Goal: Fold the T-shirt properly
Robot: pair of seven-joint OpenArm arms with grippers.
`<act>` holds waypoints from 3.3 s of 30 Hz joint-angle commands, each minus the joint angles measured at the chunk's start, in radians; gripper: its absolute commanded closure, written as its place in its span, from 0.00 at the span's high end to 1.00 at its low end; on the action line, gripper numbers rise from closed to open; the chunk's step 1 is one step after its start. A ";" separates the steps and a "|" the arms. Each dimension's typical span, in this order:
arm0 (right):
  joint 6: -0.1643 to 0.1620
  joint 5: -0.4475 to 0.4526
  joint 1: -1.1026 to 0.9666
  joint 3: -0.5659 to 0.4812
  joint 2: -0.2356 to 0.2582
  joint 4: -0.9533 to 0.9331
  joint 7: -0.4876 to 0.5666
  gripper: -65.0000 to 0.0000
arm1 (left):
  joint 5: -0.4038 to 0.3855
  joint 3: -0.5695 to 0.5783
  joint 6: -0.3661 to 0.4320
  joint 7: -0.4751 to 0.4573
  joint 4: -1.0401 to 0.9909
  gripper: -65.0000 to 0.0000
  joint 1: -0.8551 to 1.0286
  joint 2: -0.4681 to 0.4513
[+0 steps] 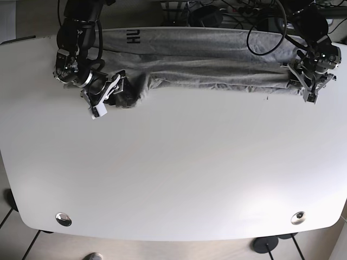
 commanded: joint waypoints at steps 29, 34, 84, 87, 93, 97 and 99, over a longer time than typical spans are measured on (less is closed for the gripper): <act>0.001 0.400 -0.387 0.420 -0.032 0.488 -0.238 0.78 | -0.039 -0.005 0.005 -0.017 0.043 0.43 -0.070 -0.014; 0.001 0.293 -0.341 0.236 -0.016 0.452 -0.223 0.58 | -0.165 -0.003 0.005 -0.014 0.154 0.30 -0.031 -0.014; 0.001 -0.120 -0.122 0.129 0.059 0.310 -0.033 0.27 | -0.249 -0.020 0.005 -0.035 -0.426 0.60 -0.280 -0.069; 0.001 -0.120 -0.106 0.127 0.059 0.307 -0.033 0.27 | -0.246 0.014 0.005 -0.040 -0.426 0.47 -0.271 -0.058; 0.001 -0.224 -0.095 0.129 0.059 0.201 0.092 0.27 | -0.232 0.060 0.005 -0.158 -0.341 0.00 -0.222 -0.054; 0.001 -0.246 -0.057 0.130 0.064 0.066 0.142 0.27 | -0.234 0.034 0.005 -0.153 -0.212 0.00 -0.180 -0.054; 0.001 -0.243 -0.033 0.130 0.067 -0.020 0.148 0.27 | -0.235 0.031 0.005 -0.122 -0.147 0.00 -0.171 -0.052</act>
